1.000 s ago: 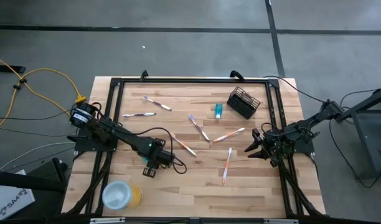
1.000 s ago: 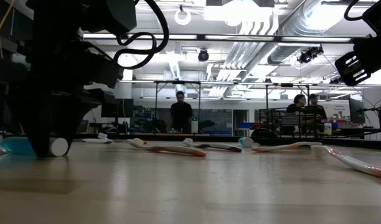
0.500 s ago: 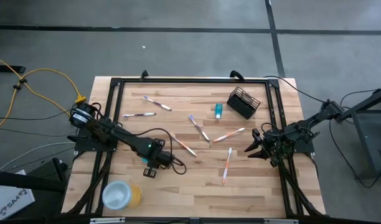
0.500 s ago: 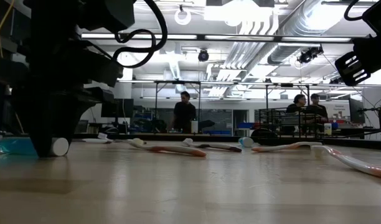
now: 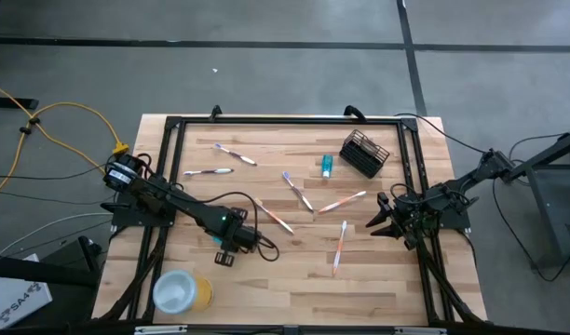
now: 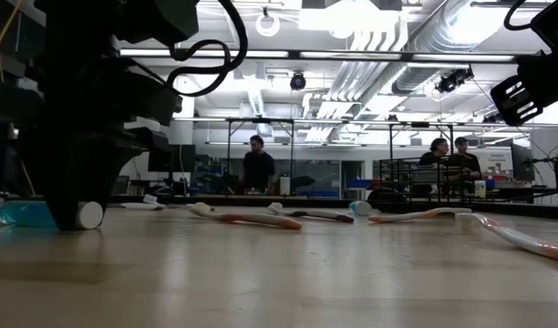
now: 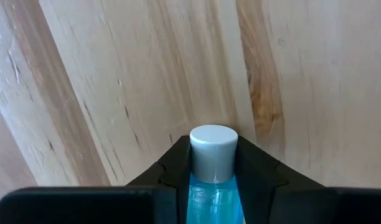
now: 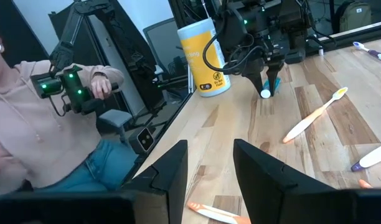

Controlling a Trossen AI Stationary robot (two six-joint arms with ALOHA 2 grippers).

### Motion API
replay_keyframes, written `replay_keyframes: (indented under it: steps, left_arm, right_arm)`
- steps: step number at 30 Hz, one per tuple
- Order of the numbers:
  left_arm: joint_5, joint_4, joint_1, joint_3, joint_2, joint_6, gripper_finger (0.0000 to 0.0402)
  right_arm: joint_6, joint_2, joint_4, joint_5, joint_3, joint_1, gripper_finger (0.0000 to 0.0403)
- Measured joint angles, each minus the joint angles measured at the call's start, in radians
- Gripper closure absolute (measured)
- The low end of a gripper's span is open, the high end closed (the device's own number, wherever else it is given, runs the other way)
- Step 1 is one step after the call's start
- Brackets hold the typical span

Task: Pick & Place toothbrushing station
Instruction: Put the bottom blue mouthwash bottle into the middle of the black mesh organizer

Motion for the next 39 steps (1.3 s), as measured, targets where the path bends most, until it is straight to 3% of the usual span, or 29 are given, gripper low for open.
replay_keyframes:
  steps: [30, 39]
  left_arm:
    - [0.054, -0.005, 0.0, 0.001, 0.001, -0.033, 0.0315]
    - [0.09, -0.028, 0.009, 0.003, 0.002, -0.031, 0.0315]
  right_arm:
    - [-0.079, 0.0, 0.001, 0.0, 0.0, 0.0, 0.0282]
    - [-0.079, 0.0, 0.111, -0.003, 0.0, 0.0, 0.0282]
